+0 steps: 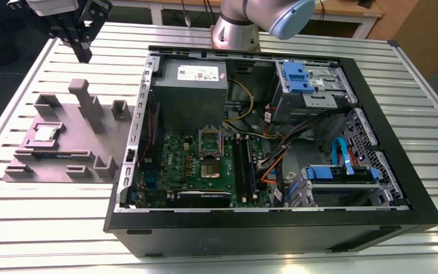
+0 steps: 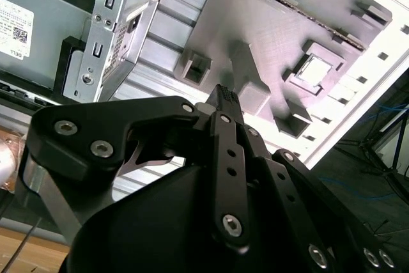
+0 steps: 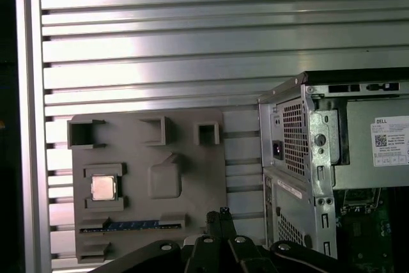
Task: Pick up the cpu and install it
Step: 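Reach for the cpu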
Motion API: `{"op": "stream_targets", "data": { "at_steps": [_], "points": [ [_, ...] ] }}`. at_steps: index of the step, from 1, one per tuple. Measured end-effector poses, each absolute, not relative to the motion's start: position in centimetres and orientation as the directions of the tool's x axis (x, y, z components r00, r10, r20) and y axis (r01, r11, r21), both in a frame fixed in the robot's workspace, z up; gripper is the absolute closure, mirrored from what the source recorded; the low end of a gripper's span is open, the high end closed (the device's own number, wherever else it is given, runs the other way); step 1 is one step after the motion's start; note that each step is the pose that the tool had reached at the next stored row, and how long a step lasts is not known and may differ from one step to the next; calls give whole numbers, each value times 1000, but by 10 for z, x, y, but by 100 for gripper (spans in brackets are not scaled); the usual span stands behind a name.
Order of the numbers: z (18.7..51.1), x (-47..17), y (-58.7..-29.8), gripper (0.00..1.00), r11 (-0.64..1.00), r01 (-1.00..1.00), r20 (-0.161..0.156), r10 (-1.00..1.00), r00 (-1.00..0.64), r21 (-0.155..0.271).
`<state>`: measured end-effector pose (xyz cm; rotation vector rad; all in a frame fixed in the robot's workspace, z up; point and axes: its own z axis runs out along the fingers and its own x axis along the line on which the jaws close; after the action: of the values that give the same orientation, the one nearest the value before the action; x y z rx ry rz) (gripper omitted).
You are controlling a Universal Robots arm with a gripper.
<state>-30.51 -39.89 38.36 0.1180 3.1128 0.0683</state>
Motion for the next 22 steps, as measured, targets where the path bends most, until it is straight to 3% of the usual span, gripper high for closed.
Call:
{"op": "stream_targets", "data": {
  "at_steps": [22],
  "points": [
    [383,-311,-399,90,996,75,-24,76,-997,45]
  ]
}}
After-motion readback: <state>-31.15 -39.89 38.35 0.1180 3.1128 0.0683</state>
